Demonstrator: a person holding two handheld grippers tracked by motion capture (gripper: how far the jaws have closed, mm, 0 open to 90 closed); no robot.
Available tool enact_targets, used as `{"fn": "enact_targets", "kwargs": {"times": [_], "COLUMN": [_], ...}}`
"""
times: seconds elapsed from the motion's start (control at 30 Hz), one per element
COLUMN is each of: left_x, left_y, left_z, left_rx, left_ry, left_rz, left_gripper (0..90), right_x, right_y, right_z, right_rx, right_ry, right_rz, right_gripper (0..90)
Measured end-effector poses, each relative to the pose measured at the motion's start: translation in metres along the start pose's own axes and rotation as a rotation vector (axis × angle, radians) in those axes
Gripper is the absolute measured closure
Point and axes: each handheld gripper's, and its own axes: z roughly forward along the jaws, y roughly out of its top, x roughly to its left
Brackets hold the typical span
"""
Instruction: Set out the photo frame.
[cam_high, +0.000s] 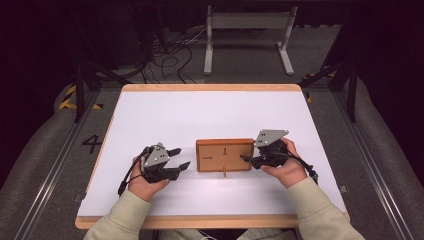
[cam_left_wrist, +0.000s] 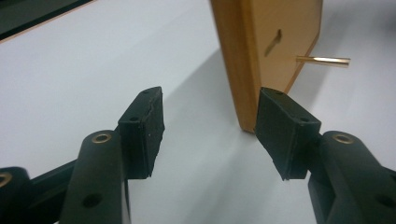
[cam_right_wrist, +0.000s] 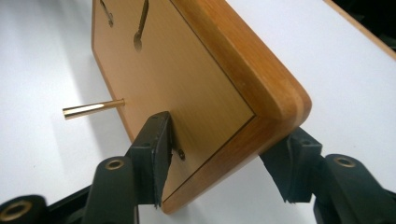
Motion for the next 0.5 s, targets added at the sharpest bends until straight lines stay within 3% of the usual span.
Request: {"fn": "enact_targets", "kwargs": {"times": [0.27, 0.5], "left_x": [0.005, 0.009], "left_y": [-0.003, -0.005], "left_z": [-0.001, -0.002], "left_rx": [0.004, 0.009], "left_ry": [0.020, 0.034], "left_rz": [-0.031, -0.072], "left_gripper": [42.5, 42.4], "right_x": [0.015, 0.030], "right_y": [-0.003, -0.008], "right_z": [-0.010, -0.021], "right_rx": [-0.003, -0.023], "right_ry": [-0.030, -0.039], "right_rz": [-0.052, -0.067], "right_gripper": [50.1, 56.0]}}
